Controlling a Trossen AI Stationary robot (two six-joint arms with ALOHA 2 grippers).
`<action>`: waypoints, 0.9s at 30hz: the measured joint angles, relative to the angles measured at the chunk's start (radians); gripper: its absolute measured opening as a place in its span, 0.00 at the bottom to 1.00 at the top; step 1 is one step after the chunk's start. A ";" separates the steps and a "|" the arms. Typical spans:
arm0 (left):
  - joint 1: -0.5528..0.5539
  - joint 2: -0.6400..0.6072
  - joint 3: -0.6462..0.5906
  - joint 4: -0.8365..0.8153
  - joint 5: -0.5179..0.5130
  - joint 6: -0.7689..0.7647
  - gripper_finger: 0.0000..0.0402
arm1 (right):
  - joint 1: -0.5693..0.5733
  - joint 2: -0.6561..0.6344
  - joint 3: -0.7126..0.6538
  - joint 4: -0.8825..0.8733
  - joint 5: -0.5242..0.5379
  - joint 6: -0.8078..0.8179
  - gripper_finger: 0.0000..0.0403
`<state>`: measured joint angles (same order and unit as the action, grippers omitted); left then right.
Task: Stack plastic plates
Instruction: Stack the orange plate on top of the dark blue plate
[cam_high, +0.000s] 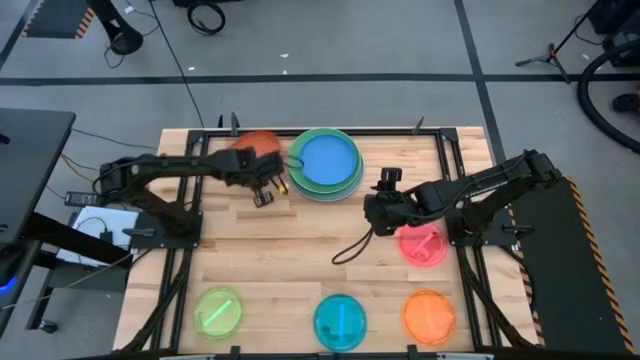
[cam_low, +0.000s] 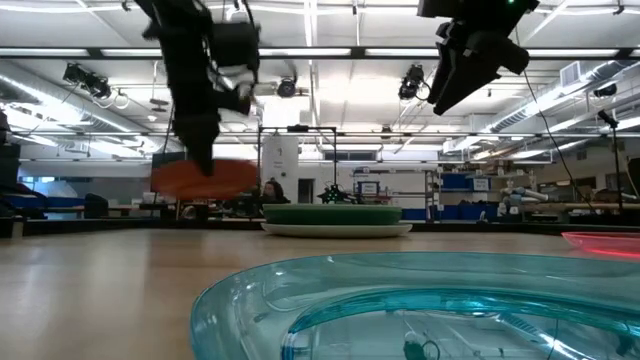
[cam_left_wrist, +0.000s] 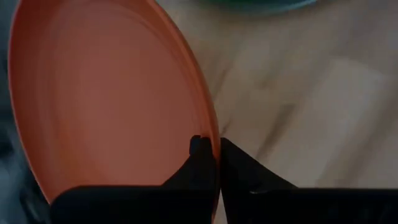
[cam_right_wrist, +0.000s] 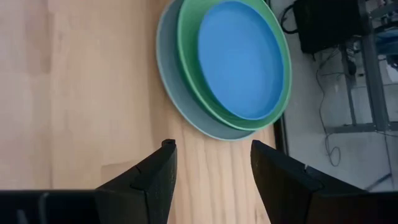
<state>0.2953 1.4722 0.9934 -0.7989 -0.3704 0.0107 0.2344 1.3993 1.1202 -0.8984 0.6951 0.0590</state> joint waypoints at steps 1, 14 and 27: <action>-0.036 -0.019 -0.004 0.038 -0.011 0.057 0.04 | -0.007 -0.001 0.000 0.005 -0.005 -0.007 0.52; -0.110 0.099 0.017 0.665 0.125 0.408 0.04 | -0.006 0.000 0.000 0.107 -0.045 -0.096 0.52; -0.068 0.328 0.140 0.682 0.208 0.477 0.04 | -0.007 0.000 0.000 0.233 -0.199 -0.112 0.52</action>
<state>0.2270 1.7997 1.1334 -0.1164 -0.1627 0.4878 0.2276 1.3994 1.1198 -0.6656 0.4965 -0.0527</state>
